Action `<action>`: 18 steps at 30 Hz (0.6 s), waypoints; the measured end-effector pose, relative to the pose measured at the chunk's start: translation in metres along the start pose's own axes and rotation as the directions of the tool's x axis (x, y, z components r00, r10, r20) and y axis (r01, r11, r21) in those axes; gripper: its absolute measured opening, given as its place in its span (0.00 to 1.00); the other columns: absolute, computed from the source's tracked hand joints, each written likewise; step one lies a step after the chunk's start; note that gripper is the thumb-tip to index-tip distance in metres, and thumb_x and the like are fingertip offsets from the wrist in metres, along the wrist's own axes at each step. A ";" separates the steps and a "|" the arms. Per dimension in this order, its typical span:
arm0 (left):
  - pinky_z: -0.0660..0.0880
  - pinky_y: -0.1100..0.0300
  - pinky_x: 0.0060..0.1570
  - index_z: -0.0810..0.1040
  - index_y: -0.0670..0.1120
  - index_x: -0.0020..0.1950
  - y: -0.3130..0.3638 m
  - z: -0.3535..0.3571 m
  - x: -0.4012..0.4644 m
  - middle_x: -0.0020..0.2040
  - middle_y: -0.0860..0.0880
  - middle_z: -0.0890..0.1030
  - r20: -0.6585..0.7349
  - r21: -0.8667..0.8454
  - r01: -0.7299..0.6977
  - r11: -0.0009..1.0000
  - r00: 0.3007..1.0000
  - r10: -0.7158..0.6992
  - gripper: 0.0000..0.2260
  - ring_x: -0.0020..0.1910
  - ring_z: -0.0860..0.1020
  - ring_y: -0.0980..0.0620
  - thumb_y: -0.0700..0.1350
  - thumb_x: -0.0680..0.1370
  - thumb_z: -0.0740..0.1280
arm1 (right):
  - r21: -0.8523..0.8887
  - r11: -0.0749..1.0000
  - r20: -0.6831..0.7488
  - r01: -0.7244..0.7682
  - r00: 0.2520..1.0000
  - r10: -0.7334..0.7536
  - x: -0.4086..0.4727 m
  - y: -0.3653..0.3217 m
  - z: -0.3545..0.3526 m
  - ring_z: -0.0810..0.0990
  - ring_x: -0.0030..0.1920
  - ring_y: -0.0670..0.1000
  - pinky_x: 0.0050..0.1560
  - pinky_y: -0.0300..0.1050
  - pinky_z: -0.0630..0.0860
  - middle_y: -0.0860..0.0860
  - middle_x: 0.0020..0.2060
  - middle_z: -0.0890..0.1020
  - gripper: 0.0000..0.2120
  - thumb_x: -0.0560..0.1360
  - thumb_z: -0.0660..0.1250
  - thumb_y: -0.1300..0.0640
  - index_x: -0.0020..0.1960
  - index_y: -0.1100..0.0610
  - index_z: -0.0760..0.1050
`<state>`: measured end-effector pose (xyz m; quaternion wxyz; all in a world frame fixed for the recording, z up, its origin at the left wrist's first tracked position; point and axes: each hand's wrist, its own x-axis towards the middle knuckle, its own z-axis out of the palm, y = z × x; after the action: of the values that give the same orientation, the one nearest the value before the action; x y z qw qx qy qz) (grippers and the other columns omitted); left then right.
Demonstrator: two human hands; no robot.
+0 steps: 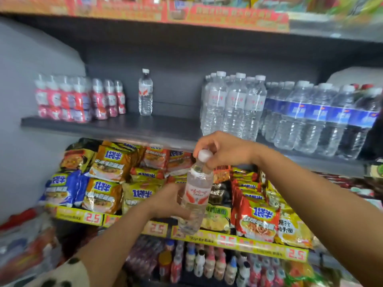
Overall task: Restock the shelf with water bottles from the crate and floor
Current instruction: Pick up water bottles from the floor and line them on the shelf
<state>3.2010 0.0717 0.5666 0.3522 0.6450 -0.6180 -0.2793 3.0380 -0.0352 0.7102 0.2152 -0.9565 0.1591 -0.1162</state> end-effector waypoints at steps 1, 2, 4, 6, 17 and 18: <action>0.78 0.58 0.55 0.77 0.47 0.59 0.006 -0.011 0.001 0.54 0.53 0.83 -0.031 0.008 -0.006 1.000 1.000 0.006 0.24 0.53 0.81 0.56 0.39 0.65 0.79 | 0.005 1.000 -0.030 0.016 0.999 -0.015 0.004 -0.006 -0.009 0.80 0.43 0.47 0.47 0.49 0.78 0.48 0.42 0.83 0.17 0.63 0.76 0.67 0.50 0.55 0.80; 0.78 0.58 0.55 0.77 0.46 0.59 0.015 -0.022 0.000 0.53 0.52 0.84 -0.054 0.012 -0.013 1.000 0.998 0.013 0.25 0.53 0.82 0.56 0.38 0.65 0.79 | 0.012 0.999 -0.054 0.033 0.998 -0.032 0.009 -0.012 -0.017 0.80 0.44 0.48 0.49 0.49 0.78 0.49 0.44 0.83 0.18 0.63 0.75 0.67 0.50 0.56 0.79; 0.77 0.62 0.52 0.78 0.46 0.59 0.030 -0.045 0.000 0.52 0.52 0.84 -0.079 0.015 -0.036 0.999 0.996 0.037 0.24 0.51 0.82 0.57 0.37 0.65 0.79 | 0.016 0.997 -0.094 0.074 0.993 -0.072 0.020 -0.027 -0.034 0.80 0.45 0.51 0.49 0.50 0.77 0.54 0.47 0.82 0.18 0.63 0.74 0.68 0.51 0.55 0.79; 0.77 0.64 0.49 0.80 0.46 0.56 0.047 -0.067 -0.003 0.50 0.53 0.85 -0.103 0.039 -0.053 0.998 0.993 0.057 0.21 0.49 0.83 0.57 0.39 0.66 0.79 | 0.021 0.994 -0.130 0.109 0.986 -0.105 0.033 -0.042 -0.050 0.79 0.45 0.54 0.49 0.52 0.77 0.58 0.48 0.82 0.17 0.65 0.73 0.69 0.52 0.56 0.78; 0.79 0.54 0.53 0.79 0.42 0.56 0.099 -0.191 0.003 0.51 0.46 0.85 -0.198 0.070 -0.070 0.995 0.977 0.082 0.16 0.51 0.83 0.49 0.41 0.70 0.76 | -0.020 0.998 -0.300 0.063 0.952 -0.066 0.103 -0.097 -0.094 0.80 0.41 0.52 0.45 0.50 0.80 0.62 0.50 0.81 0.18 0.74 0.69 0.55 0.58 0.66 0.72; 0.80 0.55 0.52 0.79 0.42 0.56 0.100 -0.198 0.006 0.51 0.47 0.85 -0.190 0.063 -0.072 0.995 0.978 0.083 0.15 0.51 0.83 0.49 0.41 0.70 0.76 | -0.055 0.998 -0.266 0.033 0.963 -0.047 0.108 -0.099 -0.095 0.81 0.41 0.52 0.46 0.50 0.81 0.61 0.50 0.81 0.19 0.74 0.70 0.54 0.58 0.66 0.73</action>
<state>3.2990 0.0885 0.7654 0.4029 0.6539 -0.6132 -0.1845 3.1349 -0.0244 0.8550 0.1656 -0.9401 0.1701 -0.2444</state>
